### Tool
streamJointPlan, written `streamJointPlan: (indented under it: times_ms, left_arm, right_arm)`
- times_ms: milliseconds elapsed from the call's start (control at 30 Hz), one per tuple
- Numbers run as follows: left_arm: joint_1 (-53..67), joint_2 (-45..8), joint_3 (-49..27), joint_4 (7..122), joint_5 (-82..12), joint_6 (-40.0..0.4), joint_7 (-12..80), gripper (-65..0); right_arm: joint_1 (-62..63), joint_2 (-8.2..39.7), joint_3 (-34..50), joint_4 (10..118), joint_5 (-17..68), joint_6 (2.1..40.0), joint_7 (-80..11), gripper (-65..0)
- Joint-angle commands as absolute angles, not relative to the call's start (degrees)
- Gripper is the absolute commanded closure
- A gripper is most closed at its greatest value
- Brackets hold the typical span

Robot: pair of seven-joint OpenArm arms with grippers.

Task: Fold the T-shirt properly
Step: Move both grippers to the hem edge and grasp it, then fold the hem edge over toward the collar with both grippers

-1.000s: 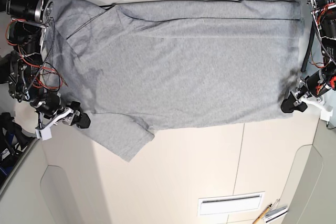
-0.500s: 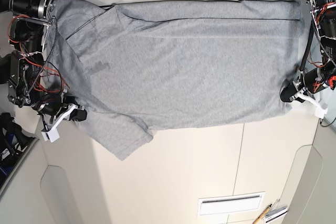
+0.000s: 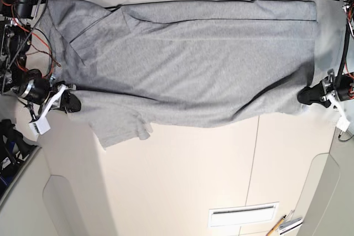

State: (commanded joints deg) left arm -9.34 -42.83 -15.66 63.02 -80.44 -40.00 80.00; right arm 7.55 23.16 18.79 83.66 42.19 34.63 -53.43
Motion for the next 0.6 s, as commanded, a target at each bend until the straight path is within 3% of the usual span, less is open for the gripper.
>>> streamJointPlan:
  times_ms: [200,467,500,600]
  left_arm:
    - [-1.5,-44.16,-15.66,70.26,-84.27,-40.0,80.0,0.0]
    - [4.84,-44.12,-15.66,72.2,-83.79,-40.0,80.0,0.0]
    - [5.17,-44.12,-15.66,72.2,-83.53,-40.0,80.0,0.0]
    - [5.91,-43.97,-15.66,72.18,-80.77,-40.0,80.0,0.0]
  right_arm:
    - [0.58,25.26,23.64,88.03,44.53,34.72,-53.65,0.0]
    - [-4.36,25.19,23.92,87.74,43.33,34.26,-54.04,0.0]
    - [-4.82,25.19,23.92,87.7,42.74,34.28,-54.04,-1.9]
    - [-6.66,25.12,23.92,87.64,42.41,34.26,-53.6,-17.0]
